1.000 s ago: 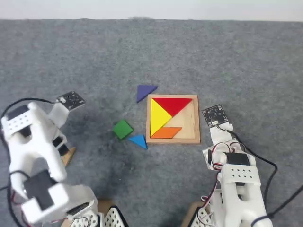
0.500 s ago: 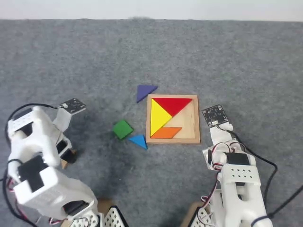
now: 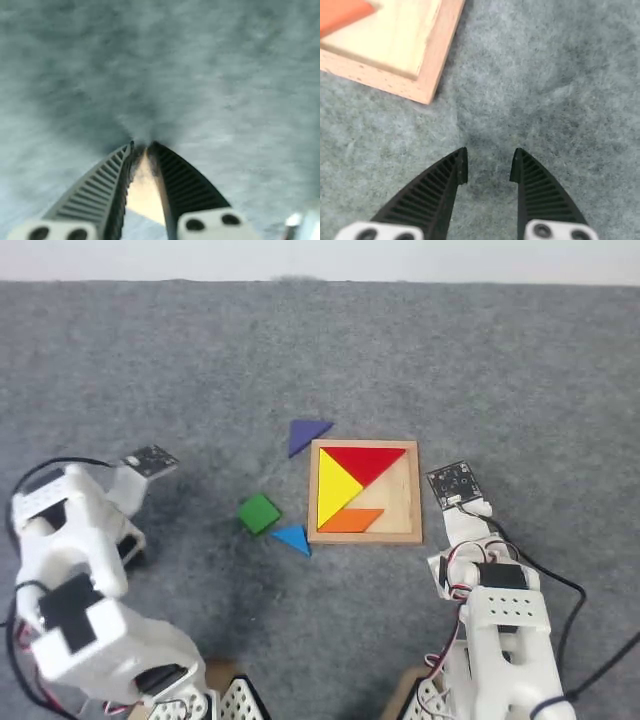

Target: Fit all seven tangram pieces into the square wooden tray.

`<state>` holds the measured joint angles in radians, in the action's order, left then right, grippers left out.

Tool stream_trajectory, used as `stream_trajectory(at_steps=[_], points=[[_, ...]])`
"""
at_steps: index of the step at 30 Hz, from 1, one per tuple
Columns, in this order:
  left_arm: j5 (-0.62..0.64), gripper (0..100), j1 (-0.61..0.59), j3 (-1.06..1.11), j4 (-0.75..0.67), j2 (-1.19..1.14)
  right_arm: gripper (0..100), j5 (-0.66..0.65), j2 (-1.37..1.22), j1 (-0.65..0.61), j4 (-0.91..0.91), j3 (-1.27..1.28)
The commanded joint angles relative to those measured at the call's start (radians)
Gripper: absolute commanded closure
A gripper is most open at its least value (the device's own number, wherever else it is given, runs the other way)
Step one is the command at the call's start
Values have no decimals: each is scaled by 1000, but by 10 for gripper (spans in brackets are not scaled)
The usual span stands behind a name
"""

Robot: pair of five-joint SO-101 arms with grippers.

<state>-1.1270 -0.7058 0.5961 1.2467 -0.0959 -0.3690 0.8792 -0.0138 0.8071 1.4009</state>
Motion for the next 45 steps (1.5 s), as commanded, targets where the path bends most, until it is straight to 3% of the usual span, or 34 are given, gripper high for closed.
stream_trajectory(at_steps=[1,8,11,23,35,45], points=[[32,893,-25,-8,28,206,840,-14,25,-7,-25,-5],[28,843,-81,77,86,448,840,-14,25,-7,-24,-5],[-9,841,-120,114,31,460,840,-14,25,-7,-22,-5],[-35,840,-155,165,-264,167,840,-14,25,-7,-18,-5],[-40,844,-160,120,-241,-60,840,-14,25,-7,-21,-5],[-66,845,-173,105,-172,-89,840,-14,25,-7,-21,-5]])
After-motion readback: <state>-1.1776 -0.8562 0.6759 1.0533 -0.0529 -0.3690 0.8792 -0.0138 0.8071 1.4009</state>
